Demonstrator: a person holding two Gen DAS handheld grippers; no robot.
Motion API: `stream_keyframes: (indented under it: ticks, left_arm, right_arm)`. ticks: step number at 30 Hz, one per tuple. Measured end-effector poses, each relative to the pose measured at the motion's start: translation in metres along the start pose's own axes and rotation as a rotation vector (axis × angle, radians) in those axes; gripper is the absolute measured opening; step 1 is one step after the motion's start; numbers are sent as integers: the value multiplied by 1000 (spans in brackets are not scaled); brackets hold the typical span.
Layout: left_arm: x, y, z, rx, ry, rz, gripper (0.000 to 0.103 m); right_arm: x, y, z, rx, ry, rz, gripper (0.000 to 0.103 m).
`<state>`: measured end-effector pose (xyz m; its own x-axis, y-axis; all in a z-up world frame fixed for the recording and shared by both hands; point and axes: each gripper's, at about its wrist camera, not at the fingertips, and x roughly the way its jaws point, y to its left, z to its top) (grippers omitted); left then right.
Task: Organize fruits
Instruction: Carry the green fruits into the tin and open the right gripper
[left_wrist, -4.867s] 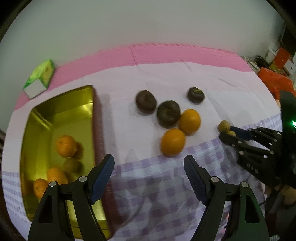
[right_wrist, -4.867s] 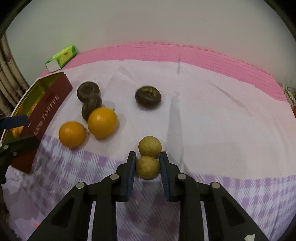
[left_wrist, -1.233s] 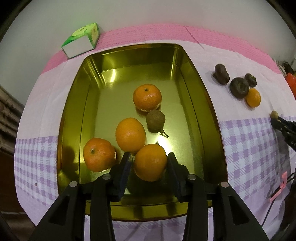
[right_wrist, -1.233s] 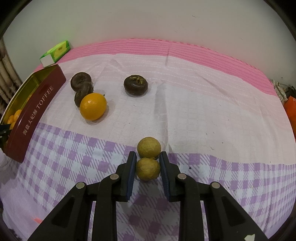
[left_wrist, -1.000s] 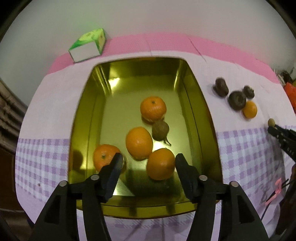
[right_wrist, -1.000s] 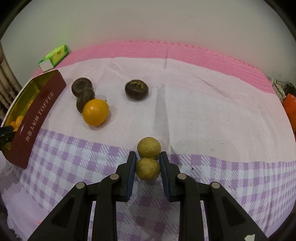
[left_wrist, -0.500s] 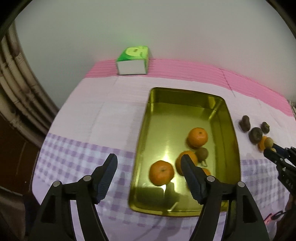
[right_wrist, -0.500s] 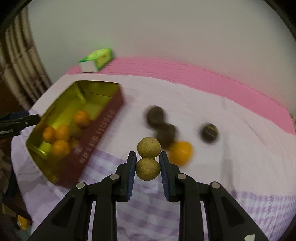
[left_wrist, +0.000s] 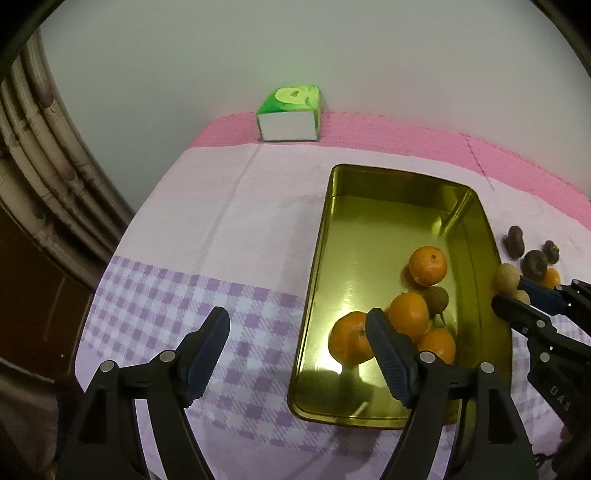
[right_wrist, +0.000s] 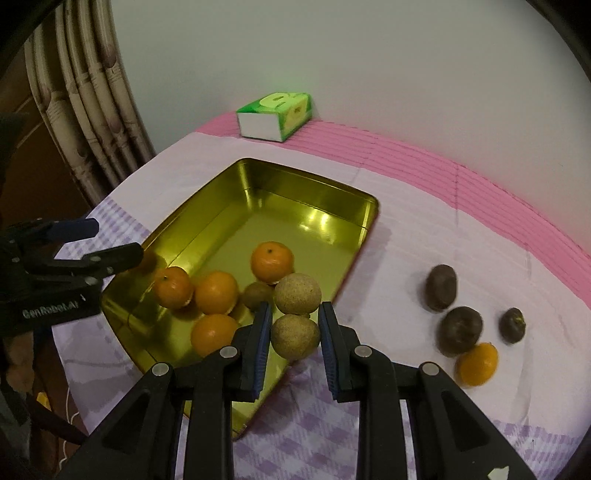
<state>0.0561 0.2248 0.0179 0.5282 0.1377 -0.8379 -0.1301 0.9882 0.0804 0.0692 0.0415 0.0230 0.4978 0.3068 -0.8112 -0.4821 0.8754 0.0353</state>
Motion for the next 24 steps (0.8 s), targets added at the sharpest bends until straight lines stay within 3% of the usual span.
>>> stream_keyframes:
  ticks: [15,24]
  left_arm:
    - [5,23,4,-96,11,27,78]
    - [6,26,3,-104,19,30,78]
  right_arm:
    - [33,29,8,-59,46,-5,24]
    - [46,31,7,-57,63,-10,24]
